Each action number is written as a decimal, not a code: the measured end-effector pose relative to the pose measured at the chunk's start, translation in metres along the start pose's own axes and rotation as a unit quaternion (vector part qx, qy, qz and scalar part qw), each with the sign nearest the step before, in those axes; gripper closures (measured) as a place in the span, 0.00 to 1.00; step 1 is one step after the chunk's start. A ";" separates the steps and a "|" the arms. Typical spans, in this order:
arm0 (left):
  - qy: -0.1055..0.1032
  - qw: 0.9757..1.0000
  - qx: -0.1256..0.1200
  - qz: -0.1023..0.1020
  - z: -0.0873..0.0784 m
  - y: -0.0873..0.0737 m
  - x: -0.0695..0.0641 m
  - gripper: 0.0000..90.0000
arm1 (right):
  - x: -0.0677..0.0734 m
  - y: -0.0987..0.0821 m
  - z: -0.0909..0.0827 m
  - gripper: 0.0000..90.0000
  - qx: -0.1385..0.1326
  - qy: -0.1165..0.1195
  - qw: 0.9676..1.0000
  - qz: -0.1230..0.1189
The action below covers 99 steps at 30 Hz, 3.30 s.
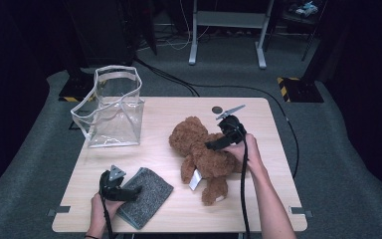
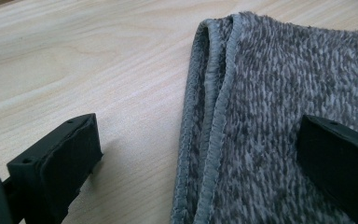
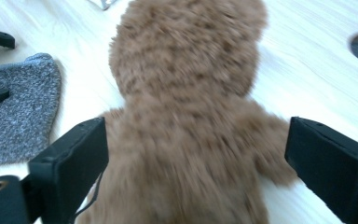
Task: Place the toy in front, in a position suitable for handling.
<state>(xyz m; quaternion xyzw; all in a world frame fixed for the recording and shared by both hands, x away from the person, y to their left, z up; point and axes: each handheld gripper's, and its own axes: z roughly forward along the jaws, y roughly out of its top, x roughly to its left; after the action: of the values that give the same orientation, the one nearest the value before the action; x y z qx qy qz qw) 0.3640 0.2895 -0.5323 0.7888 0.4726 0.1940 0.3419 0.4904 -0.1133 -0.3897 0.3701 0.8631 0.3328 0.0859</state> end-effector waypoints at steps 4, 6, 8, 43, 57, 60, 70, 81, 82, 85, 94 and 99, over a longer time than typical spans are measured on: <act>0.000 1.000 0.000 0.000 0.000 0.000 0.000 0.00 | -0.006 -0.022 -0.017 0.04 -0.020 -0.016 1.000 0.017; 0.000 1.000 0.000 0.000 0.000 0.000 0.000 0.00 | -0.009 -0.035 -0.026 0.03 -0.030 -0.031 0.999 0.027; 0.000 1.000 0.000 0.000 0.000 0.000 0.000 0.00 | -0.012 -0.048 -0.033 0.03 -0.043 -0.038 0.997 0.041; -0.103 0.993 -0.033 0.053 0.010 0.100 -0.011 0.00 | -0.034 -0.144 -0.029 0.08 -0.061 -0.101 0.981 0.154; -0.168 0.983 -0.009 0.078 0.050 0.130 -0.076 0.01 | -0.047 -0.129 -0.020 0.10 -0.059 -0.105 0.977 0.175; -0.174 0.982 -0.005 0.079 0.059 0.135 -0.086 0.04 | -0.050 -0.129 -0.015 0.10 -0.053 -0.103 0.975 0.192; -0.190 0.979 0.020 0.074 0.082 0.142 -0.102 0.29 | -0.054 -0.139 0.002 0.10 -0.028 -0.075 0.972 0.222; -0.205 0.977 0.027 0.055 0.095 0.137 -0.107 0.73 | -0.057 -0.142 0.013 0.41 -0.033 -0.058 0.975 0.211; -0.205 0.977 0.025 0.058 0.095 0.137 -0.106 0.73 | -0.057 -0.142 0.013 0.41 -0.033 -0.058 0.975 0.211; -0.203 0.977 0.022 0.063 0.095 0.136 -0.106 0.81 | -0.053 -0.141 0.014 0.53 -0.033 -0.065 0.978 0.193; -0.182 0.980 -0.014 0.085 0.086 0.135 -0.110 0.88 | -0.043 -0.133 0.012 0.74 -0.032 -0.096 0.981 0.163; -0.169 0.979 -0.042 0.102 0.076 0.138 -0.113 0.88 | -0.040 -0.131 0.004 0.77 -0.054 -0.121 0.981 0.144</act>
<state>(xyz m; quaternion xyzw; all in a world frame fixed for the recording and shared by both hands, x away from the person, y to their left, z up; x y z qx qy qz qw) 0.4428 0.1192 -0.4832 0.8389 0.3166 0.1120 0.4283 0.4441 -0.2052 -0.4809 0.5227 0.7646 0.3410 0.1607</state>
